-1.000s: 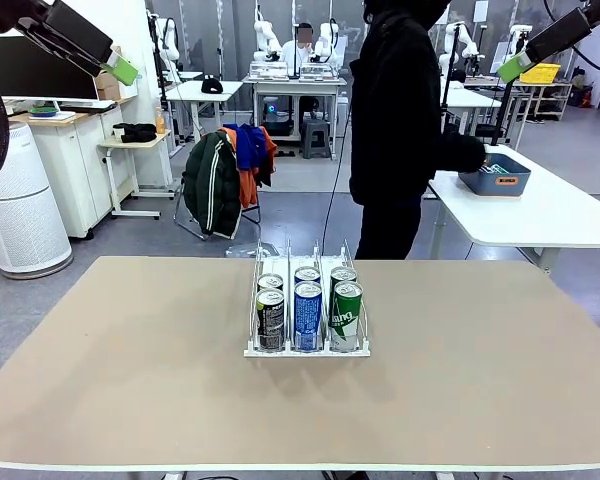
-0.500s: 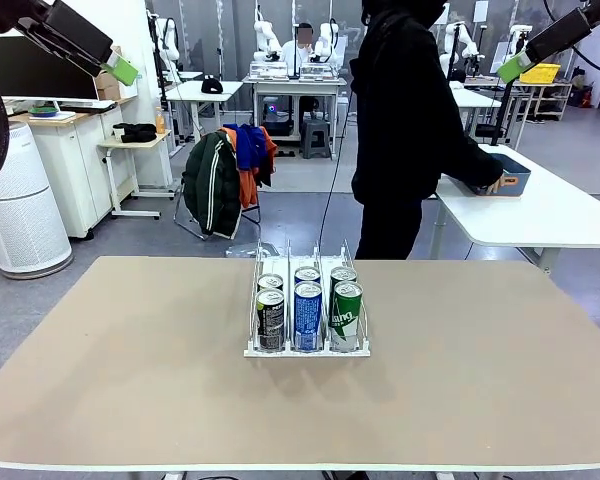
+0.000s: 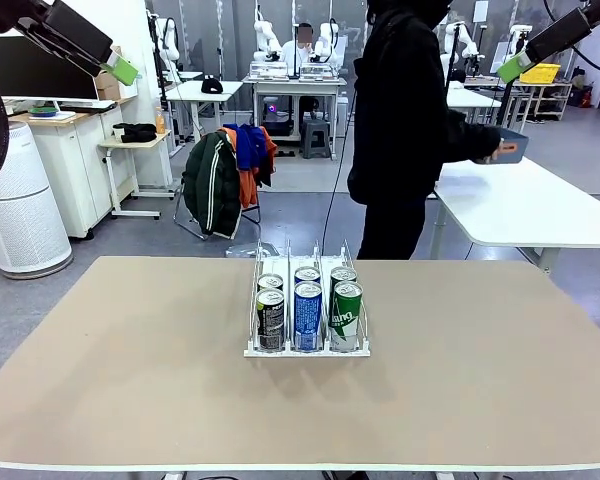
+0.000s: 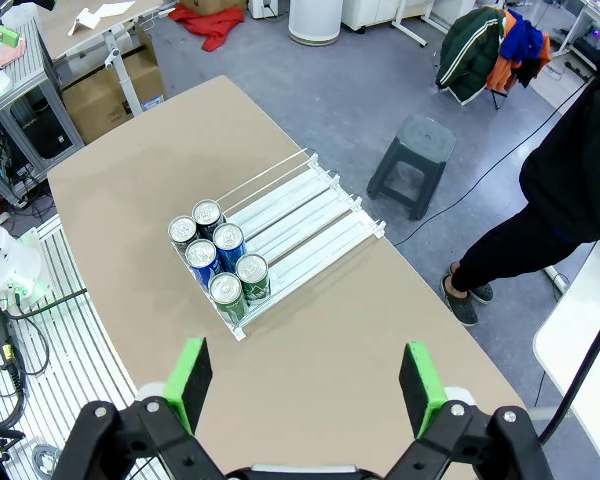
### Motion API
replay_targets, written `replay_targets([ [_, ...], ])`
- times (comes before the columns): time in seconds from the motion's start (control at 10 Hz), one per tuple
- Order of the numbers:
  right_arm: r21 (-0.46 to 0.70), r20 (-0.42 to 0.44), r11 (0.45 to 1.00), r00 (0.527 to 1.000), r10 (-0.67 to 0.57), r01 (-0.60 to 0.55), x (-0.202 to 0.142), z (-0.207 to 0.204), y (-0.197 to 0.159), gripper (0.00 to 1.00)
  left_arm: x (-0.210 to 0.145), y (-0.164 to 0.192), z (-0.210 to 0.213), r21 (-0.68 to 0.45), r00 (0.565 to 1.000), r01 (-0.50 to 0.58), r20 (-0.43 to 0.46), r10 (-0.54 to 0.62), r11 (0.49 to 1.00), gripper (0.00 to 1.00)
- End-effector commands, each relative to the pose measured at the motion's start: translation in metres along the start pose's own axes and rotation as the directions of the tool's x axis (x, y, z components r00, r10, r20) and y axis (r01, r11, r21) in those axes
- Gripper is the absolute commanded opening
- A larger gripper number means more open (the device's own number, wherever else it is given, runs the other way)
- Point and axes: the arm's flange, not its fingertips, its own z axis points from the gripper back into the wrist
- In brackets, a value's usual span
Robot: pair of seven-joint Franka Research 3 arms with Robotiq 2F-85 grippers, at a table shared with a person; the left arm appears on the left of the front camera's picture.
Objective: Fill the beverage cans into the dispenser.
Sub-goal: Pick up the Ionic drink handed by the human.
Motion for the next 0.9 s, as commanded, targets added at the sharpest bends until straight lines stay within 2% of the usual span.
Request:
replay_targets([
  [0.0, 0.007, 0.007, 1.000, 1.000, -0.004, 0.004, -0.0008, -0.0007, -0.0015, 1.00, 0.0003, 0.0006, -0.0004, 0.000, 1.000, 0.003, 0.002, -0.003, 1.000, 1.00],
  [0.8, 0.007, 0.007, 1.000, 1.000, -0.004, 0.004, -0.0008, -0.0007, -0.0015, 1.00, 0.0003, 0.0006, -0.0004, 0.000, 1.000, 0.003, 0.002, -0.003, 1.000, 1.00],
])
